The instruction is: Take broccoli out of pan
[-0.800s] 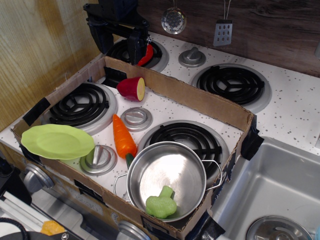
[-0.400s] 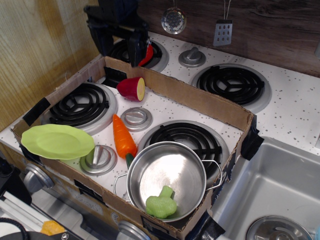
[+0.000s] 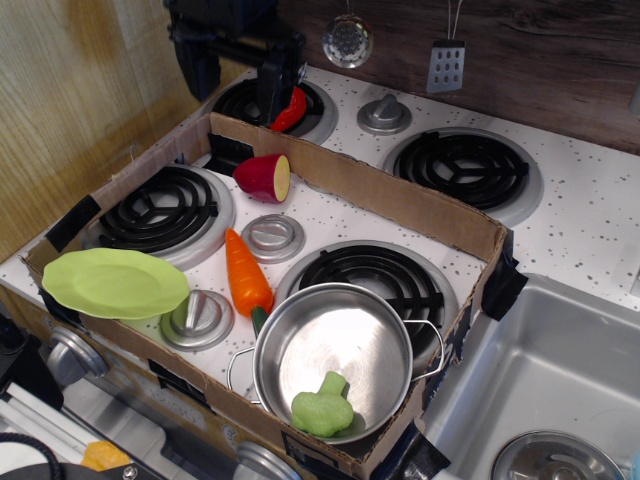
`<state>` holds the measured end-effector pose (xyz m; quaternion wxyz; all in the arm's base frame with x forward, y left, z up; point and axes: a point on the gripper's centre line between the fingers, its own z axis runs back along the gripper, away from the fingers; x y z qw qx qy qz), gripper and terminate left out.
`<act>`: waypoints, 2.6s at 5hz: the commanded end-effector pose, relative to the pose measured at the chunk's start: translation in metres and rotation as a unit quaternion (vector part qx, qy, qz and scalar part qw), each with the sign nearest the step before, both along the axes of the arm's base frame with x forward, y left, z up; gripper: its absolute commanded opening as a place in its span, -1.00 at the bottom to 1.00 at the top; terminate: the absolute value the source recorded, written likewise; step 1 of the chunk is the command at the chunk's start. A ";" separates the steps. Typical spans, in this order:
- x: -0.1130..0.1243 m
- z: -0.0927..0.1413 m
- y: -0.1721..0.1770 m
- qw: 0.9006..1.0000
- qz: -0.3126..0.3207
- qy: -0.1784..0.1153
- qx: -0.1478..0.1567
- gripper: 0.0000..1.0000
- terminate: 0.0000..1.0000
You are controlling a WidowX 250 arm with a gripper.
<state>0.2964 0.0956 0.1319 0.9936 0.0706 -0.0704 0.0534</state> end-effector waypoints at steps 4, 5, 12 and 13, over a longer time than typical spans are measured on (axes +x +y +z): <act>-0.087 -0.013 -0.113 0.986 0.166 -0.024 -0.020 1.00 -1.00; -0.087 -0.031 -0.119 0.987 0.153 -0.043 -0.020 1.00 -1.00; -0.100 -0.106 -0.144 0.967 0.219 -0.054 -0.118 1.00 -1.00; -0.104 -0.114 -0.146 0.965 0.222 -0.061 -0.123 1.00 -1.00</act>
